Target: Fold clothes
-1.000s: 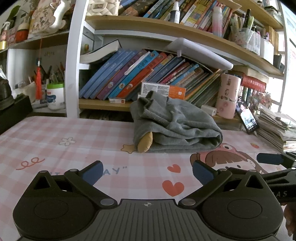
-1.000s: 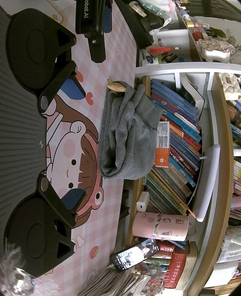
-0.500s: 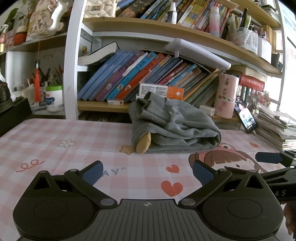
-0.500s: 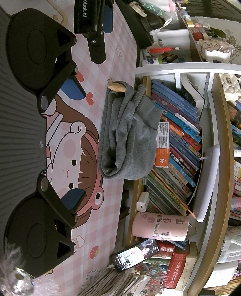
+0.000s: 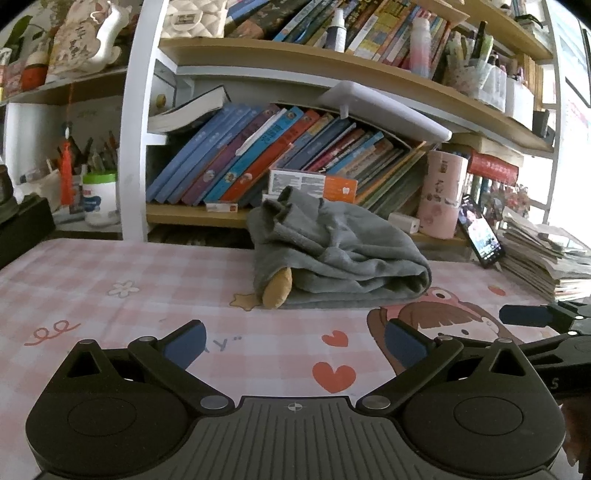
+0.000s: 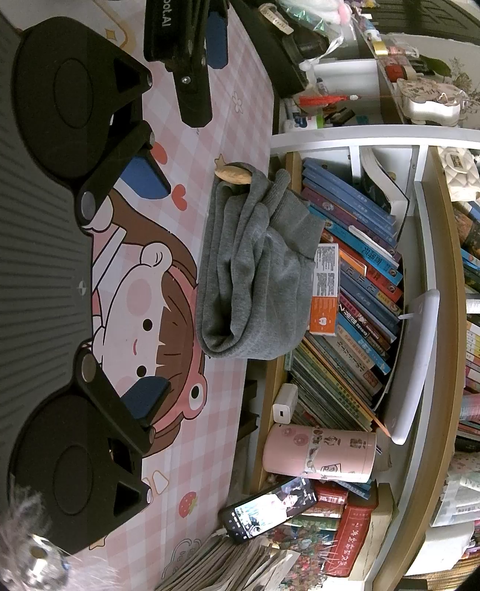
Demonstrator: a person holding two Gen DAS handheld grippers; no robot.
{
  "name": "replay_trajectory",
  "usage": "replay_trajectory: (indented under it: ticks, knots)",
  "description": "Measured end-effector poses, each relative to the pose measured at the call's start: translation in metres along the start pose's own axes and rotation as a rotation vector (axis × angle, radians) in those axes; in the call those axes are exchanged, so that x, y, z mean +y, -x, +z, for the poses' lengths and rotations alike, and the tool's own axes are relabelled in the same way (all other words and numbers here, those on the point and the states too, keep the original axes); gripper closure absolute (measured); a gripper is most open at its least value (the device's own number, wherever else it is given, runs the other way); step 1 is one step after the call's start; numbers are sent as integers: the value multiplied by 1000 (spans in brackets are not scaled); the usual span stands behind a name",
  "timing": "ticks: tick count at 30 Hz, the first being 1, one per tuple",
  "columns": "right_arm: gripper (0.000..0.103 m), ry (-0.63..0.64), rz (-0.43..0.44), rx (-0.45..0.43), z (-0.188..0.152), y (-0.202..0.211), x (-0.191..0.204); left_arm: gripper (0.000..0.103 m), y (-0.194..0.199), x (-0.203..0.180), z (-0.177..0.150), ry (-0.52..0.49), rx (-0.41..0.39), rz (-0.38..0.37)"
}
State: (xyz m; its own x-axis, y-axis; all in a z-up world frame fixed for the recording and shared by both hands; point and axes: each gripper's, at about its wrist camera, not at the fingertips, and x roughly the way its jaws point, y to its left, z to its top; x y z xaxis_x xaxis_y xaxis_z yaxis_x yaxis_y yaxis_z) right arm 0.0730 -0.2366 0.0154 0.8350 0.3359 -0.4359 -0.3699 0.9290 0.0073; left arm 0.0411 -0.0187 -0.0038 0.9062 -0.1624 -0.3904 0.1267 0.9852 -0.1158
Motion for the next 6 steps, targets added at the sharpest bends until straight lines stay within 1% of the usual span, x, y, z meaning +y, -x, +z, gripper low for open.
replay_trajectory:
  ticks: [6]
  knots:
    - [0,2,1,2,0,0,0,0,0,1,0,3,-2,1]
